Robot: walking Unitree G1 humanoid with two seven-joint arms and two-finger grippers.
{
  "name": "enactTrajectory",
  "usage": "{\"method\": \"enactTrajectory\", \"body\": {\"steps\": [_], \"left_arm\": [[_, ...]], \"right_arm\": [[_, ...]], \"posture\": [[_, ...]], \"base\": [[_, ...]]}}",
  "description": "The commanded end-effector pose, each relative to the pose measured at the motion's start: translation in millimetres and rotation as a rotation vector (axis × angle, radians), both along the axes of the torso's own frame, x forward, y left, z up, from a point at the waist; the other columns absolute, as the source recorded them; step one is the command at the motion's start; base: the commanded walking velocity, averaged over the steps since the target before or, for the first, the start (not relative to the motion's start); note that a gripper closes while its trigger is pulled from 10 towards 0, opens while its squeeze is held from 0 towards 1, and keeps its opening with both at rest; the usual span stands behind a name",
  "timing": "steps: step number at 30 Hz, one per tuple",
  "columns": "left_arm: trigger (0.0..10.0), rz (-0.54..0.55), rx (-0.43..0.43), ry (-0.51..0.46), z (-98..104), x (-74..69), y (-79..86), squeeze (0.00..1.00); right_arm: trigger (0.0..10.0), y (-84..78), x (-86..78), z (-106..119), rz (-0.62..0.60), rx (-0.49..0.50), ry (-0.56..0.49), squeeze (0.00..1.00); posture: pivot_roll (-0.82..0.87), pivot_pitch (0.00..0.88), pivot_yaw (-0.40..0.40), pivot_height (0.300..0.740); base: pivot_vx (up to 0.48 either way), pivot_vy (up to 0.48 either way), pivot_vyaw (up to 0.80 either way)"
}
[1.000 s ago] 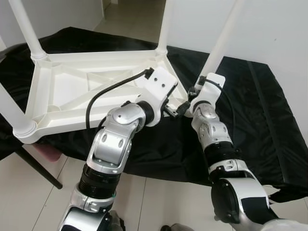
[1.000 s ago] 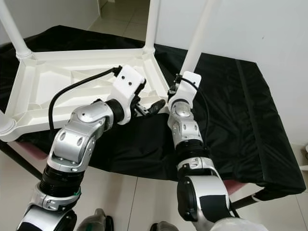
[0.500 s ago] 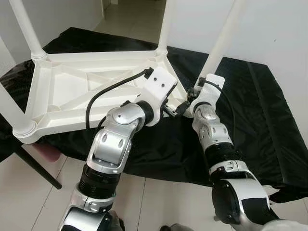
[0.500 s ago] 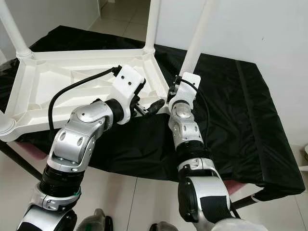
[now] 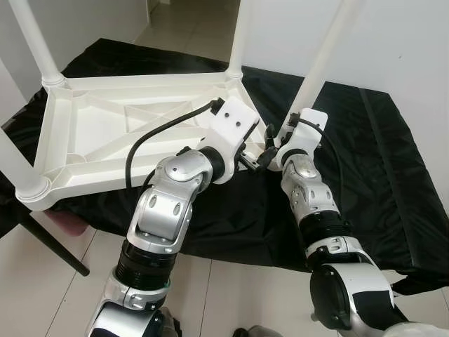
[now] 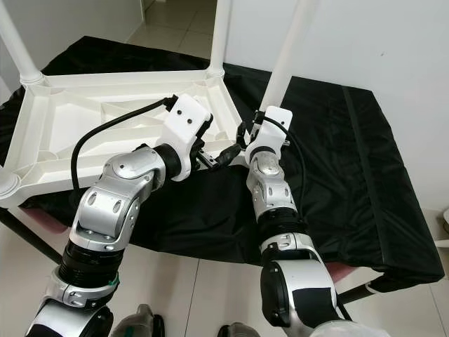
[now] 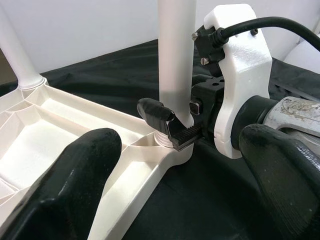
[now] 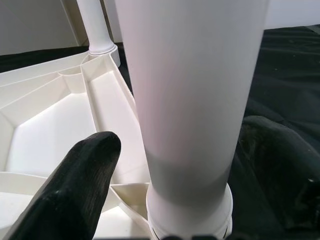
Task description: Building children table
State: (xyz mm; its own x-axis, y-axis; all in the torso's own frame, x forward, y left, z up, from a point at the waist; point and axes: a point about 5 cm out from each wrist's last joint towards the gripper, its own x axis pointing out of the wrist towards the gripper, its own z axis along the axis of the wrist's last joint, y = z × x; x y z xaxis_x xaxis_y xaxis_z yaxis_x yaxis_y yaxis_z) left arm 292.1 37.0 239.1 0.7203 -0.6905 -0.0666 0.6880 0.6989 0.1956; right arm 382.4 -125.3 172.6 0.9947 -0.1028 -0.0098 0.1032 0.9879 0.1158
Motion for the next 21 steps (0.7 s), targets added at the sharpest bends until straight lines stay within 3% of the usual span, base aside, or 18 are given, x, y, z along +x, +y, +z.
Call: {"method": "enactTrajectory", "body": {"steps": [1, 5, 9, 12, 19, 21], "left_arm": [[10.0, 0.1, -0.006, -0.034, 4.3, 3.9, 1.3, 0.0], [10.0, 0.101, -0.008, -0.033, 4.6, 3.5, 1.2, 0.0], [10.0, 0.101, -0.007, -0.033, 4.5, 3.4, 1.3, 0.0], [10.0, 0.104, -0.009, -0.032, 4.7, 3.2, 2.0, 0.0], [10.0, 0.104, -0.009, -0.033, 5.1, 2.8, 2.8, 0.0], [10.0, 0.104, -0.008, -0.031, 5.3, 2.7, 3.1, 0.0]], "right_arm": [[10.0, -4.3, 0.8, 1.5, 0.004, -0.005, -0.013, 0.0], [10.0, -13.0, 3.5, 2.0, 0.095, -0.021, -0.03, 0.0], [10.0, -15.6, 3.8, 1.5, 0.104, -0.031, -0.031, 0.0], [10.0, -31.2, 4.8, -3.8, 0.162, -0.069, -0.018, 0.0], [10.0, -41.4, 3.2, -11.5, 0.241, -0.107, 0.002, 0.0], [10.0, -46.3, 1.6, -14.6, 0.321, -0.13, 0.003, 0.0]], "posture": [[0.09, 0.0, -0.075, 0.74], [0.09, 0.0, -0.074, 0.74], [0.1, 0.0, -0.074, 0.74], [0.1, 0.0, -0.073, 0.74], [0.1, 0.0, -0.07, 0.74], [0.09, 0.001, -0.062, 0.74]], "base": [[0.0, 0.0, 0.0], [0.0, 0.0, 0.0], [0.0, 0.0, 0.0], [0.0, 0.0, 0.0], [0.0, 0.0, 0.0], [0.0, 0.0, 0.0]]}}
